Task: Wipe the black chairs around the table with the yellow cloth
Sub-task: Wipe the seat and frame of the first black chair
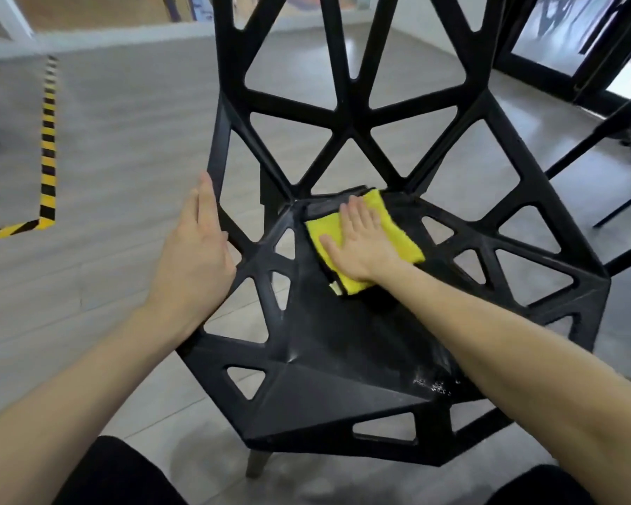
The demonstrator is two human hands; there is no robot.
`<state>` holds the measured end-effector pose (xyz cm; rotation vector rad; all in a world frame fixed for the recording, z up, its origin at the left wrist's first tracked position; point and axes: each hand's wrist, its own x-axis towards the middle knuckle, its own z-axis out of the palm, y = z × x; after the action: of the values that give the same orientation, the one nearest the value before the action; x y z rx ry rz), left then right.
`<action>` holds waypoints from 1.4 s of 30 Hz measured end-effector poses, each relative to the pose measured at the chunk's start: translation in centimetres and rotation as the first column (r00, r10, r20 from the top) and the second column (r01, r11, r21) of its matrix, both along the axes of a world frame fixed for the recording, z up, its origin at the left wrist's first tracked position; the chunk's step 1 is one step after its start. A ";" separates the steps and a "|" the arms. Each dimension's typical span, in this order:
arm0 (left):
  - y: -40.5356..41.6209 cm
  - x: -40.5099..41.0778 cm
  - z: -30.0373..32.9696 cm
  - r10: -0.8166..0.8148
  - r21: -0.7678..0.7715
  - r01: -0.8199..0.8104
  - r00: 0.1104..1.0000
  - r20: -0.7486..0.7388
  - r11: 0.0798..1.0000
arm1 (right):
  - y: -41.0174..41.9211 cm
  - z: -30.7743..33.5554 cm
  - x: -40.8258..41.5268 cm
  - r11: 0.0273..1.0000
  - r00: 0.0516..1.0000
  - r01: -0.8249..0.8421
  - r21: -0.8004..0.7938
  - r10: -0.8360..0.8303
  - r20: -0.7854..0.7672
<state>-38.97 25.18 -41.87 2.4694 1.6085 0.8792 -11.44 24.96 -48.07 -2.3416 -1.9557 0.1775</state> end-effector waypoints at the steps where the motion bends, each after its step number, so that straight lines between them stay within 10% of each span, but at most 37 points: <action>1: 0.0 -0.1 -0.1 -0.001 0.008 0.001 1.000 0.001 1.000 | 0.6 0.2 -3.8 0.990 0.988 -0.139 0.023 0.140 -0.064; 5: 0.2 -0.6 -0.5 -0.019 0.008 0.019 0.998 0.063 1.000 | 1.1 0.5 -4.9 0.947 0.942 -0.313 0.072 0.319 -0.102; 12: 0.3 -0.7 -0.5 -0.019 -0.080 0.034 0.985 0.174 0.996 | -1.4 0.6 8.2 0.983 0.973 0.180 0.020 -0.181 0.141; 19: -0.1 -1.2 0.0 -0.008 -0.120 0.033 0.980 0.199 0.992 | 2.7 0.4 -5.6 0.985 0.981 -0.156 0.069 0.162 -0.103; 25: -0.3 -0.9 0.3 -0.027 -0.130 0.064 0.962 0.272 0.989 | -0.2 0.3 7.6 0.980 0.975 0.191 0.061 -0.197 0.101; 32: 0.0 -1.3 0.1 -0.027 -0.137 0.069 0.957 0.288 0.988 | 4.7 -0.9 -8.7 0.982 0.998 -0.001 0.188 0.014 -0.069; 42: 0.3 -1.3 0.0 -0.023 -0.156 0.075 0.951 0.310 0.985 | 1.8 -0.2 7.0 0.970 0.978 0.193 0.148 -0.202 0.049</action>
<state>-40.32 25.46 -41.86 2.1263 1.4437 1.0164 -4.41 26.72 -48.29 -2.4542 -1.6836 -0.0492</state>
